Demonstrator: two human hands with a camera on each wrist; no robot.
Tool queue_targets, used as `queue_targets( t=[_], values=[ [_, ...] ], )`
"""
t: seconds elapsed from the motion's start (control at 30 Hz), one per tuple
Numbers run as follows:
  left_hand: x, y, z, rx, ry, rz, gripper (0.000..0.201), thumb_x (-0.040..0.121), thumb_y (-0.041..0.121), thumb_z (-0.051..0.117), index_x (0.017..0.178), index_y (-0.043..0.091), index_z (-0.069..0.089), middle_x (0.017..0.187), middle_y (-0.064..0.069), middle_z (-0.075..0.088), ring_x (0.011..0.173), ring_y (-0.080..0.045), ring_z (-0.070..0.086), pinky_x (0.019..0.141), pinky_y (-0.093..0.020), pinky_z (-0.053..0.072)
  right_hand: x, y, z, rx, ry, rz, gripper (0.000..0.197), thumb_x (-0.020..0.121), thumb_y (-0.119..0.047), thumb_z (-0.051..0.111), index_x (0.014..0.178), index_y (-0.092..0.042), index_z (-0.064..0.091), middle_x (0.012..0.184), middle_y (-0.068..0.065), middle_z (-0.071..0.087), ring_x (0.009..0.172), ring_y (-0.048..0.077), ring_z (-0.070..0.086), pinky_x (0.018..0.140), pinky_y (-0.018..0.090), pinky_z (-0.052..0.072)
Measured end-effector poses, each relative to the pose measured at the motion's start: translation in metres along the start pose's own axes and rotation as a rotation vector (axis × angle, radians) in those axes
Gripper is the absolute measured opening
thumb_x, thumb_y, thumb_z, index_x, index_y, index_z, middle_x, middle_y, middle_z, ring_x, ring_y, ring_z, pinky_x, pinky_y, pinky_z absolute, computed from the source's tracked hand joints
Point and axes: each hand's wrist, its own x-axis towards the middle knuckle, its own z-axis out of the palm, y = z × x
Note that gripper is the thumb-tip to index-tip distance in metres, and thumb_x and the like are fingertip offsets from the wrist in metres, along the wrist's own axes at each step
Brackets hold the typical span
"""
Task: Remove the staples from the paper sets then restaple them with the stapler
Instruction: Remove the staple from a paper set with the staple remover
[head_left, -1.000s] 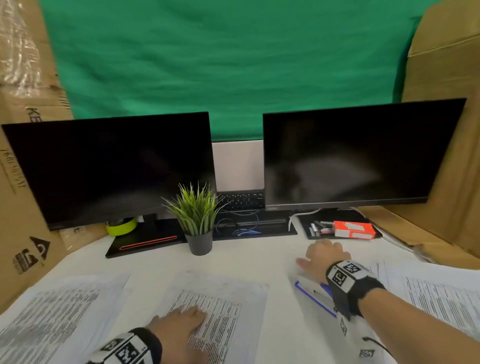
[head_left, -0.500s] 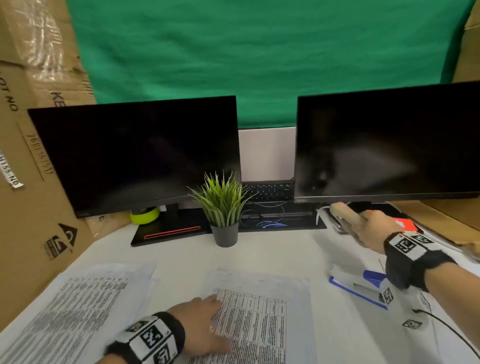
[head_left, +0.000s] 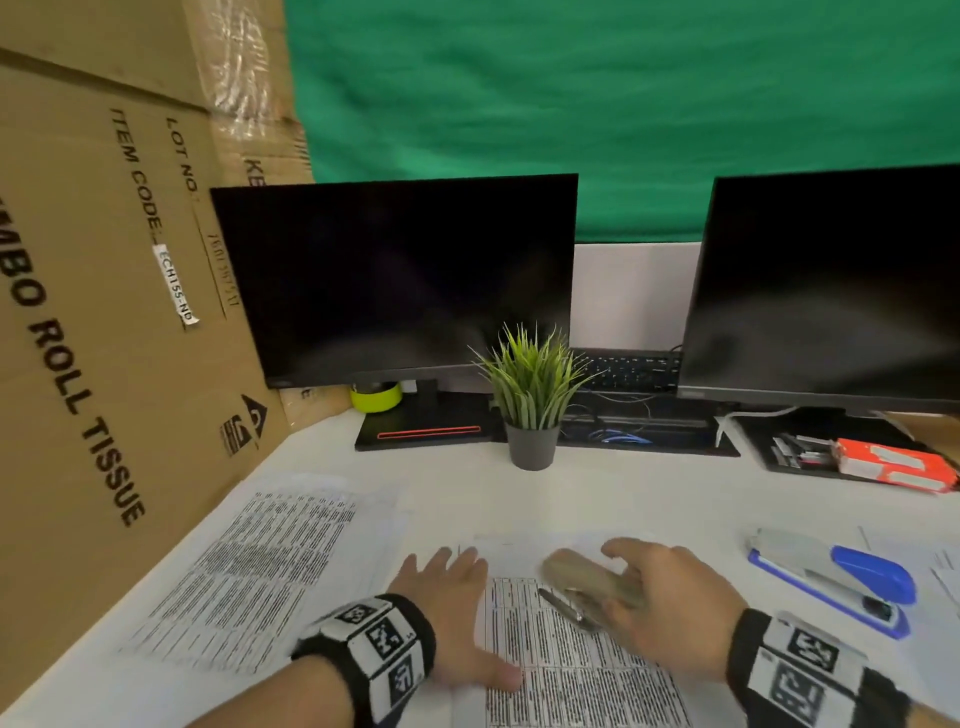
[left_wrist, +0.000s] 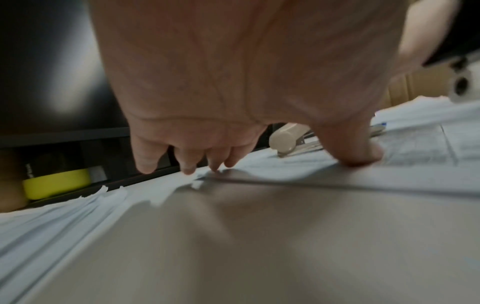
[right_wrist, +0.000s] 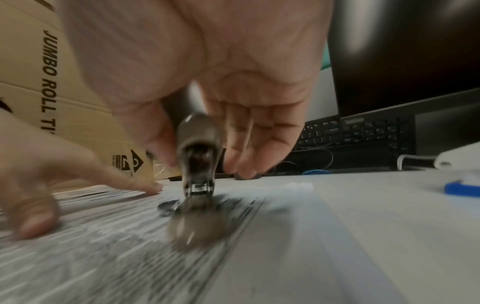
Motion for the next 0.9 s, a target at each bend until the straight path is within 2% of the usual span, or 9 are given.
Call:
queue_targets(
  t=[0.07,0.1,0.17,0.23,0.33,0.4,0.6,0.77,0.9],
  values=[
    [0.004,-0.004,0.002,0.018,-0.025,0.014,0.123,0.07,0.087,0.047,0.153,0.019,-0.012,0.162,0.005,-0.016,0.149,-0.019,-0.012,0.119,-0.049,-0.007,0.011,-0.006,0.001,0.04,-0.084,-0.019,0.07,0.082,-0.042,0.055,0.146,-0.034,0.028,0.122,-0.006,0.06,0.097,0.01,0.056,0.087,0.02,0.046],
    [0.005,-0.003,0.003,0.018,-0.044,0.017,0.125,0.068,0.088,0.048,0.153,0.019,-0.013,0.162,0.005,-0.017,0.149,-0.018,-0.012,0.119,-0.049,-0.008,0.019,-0.01,0.003,0.082,-0.134,-0.023,0.072,0.084,-0.041,0.056,0.148,-0.034,0.024,0.128,-0.005,0.057,0.1,0.01,0.055,0.089,0.018,0.044],
    [0.006,0.001,0.003,0.039,-0.064,0.017,0.132,0.064,0.089,0.051,0.153,0.016,-0.013,0.162,0.003,-0.017,0.149,-0.017,-0.012,0.119,-0.049,-0.008,0.03,-0.019,0.008,0.119,-0.205,-0.083,0.056,0.091,-0.03,0.051,0.144,-0.028,0.033,0.133,-0.001,0.055,0.108,0.013,0.056,0.089,0.015,0.042],
    [0.007,0.003,0.004,0.08,-0.047,0.025,0.135,0.06,0.09,0.053,0.153,0.014,-0.009,0.163,0.0,-0.012,0.149,-0.018,-0.009,0.119,-0.049,-0.008,0.035,-0.032,0.016,0.038,-0.182,-0.166,0.037,0.097,-0.02,0.043,0.133,-0.018,0.044,0.128,0.005,0.055,0.107,0.021,0.057,0.083,0.016,0.043],
    [0.007,0.0,0.006,0.063,-0.045,0.04,0.137,0.059,0.089,0.057,0.154,0.015,-0.009,0.163,0.0,-0.011,0.15,-0.018,-0.007,0.12,-0.048,-0.007,0.041,-0.051,0.031,-0.097,-0.131,-0.175,0.028,0.097,-0.018,0.043,0.124,-0.02,0.039,0.098,0.004,0.044,0.08,0.024,0.051,0.072,0.029,0.047],
    [0.007,-0.002,0.008,0.039,-0.052,0.043,0.139,0.058,0.088,0.059,0.153,0.015,-0.011,0.162,0.001,-0.013,0.15,-0.017,-0.007,0.12,-0.047,-0.007,0.05,-0.058,0.038,-0.1,-0.153,-0.127,0.027,0.093,-0.012,0.045,0.118,-0.019,0.038,0.091,0.002,0.038,0.074,0.024,0.046,0.072,0.031,0.046],
    [0.009,-0.001,0.008,0.042,-0.051,0.045,0.141,0.058,0.087,0.061,0.153,0.014,-0.013,0.162,-0.001,-0.014,0.15,-0.018,-0.007,0.119,-0.047,-0.009,0.061,-0.07,0.044,-0.036,-0.136,-0.054,0.03,0.09,-0.007,0.048,0.117,-0.019,0.041,0.097,0.004,0.04,0.078,0.027,0.051,0.078,0.033,0.048],
    [0.006,0.001,0.005,0.085,-0.043,0.05,0.139,0.059,0.088,0.059,0.153,0.015,-0.013,0.162,-0.004,-0.012,0.15,-0.022,-0.005,0.119,-0.049,-0.009,0.073,-0.084,0.043,-0.001,-0.122,0.018,0.045,0.09,-0.007,0.049,0.132,-0.018,0.035,0.12,0.012,0.042,0.101,0.034,0.057,0.088,0.037,0.047],
    [0.005,0.003,0.005,0.111,-0.031,0.06,0.138,0.059,0.087,0.059,0.153,0.014,-0.011,0.163,-0.006,-0.008,0.15,-0.025,0.0,0.118,-0.052,-0.008,0.101,-0.093,0.038,0.029,-0.08,0.018,0.04,0.092,-0.015,0.05,0.129,-0.013,0.037,0.126,0.017,0.048,0.094,0.028,0.052,0.079,0.033,0.041]
  ],
)
